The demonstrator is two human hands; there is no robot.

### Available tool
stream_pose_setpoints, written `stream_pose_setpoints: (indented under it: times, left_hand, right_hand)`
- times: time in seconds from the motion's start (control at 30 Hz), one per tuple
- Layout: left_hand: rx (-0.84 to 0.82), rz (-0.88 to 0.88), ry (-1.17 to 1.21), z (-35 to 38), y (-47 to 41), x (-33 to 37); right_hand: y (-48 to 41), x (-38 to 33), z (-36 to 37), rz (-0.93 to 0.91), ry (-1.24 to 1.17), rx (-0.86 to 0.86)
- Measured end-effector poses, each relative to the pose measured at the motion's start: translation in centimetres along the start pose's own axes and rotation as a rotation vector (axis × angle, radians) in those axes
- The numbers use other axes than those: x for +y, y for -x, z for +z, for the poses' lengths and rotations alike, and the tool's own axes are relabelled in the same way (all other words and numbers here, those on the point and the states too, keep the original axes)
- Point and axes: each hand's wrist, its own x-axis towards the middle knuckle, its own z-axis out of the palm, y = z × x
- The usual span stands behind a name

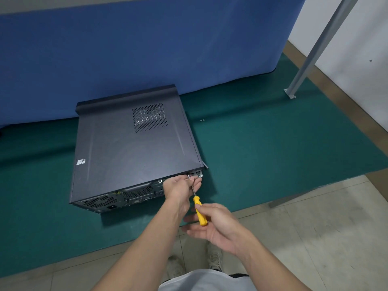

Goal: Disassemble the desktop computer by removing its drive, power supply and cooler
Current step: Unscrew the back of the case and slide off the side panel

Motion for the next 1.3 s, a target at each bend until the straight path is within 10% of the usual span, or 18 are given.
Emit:
stream_pose_setpoints:
  times: [0.1,0.33,0.53,0.8,1.03,1.3]
  left_hand:
    - [-0.054,-0.012,0.017,-0.3,-0.1,0.2]
    - [0.05,0.029,-0.099,-0.2,-0.3,0.0]
    - [-0.038,-0.001,-0.018,-0.5,0.0,0.3]
    - [-0.002,0.011,-0.119,-0.9,0.0,-0.3]
    - [-0.08,-0.006,-0.04,-0.6,0.1,0.0]
    - [-0.003,0.058,-0.147,-0.8,0.0,-0.6]
  right_hand:
    - [0.2,-0.5,0.1,0.012,0.009,-0.045]
    - [-0.4,0.9,1.5,-0.292,0.875,0.42]
    - [0.9,-0.7,0.5,-0.002,0.135,0.024]
    - [-0.1,0.7,1.3,-0.257,0.717,0.417]
    - [0.3,-0.3,-0.2,0.017,0.107,0.01]
    - [-0.8,0.8,0.7,-0.226,0.645,0.393]
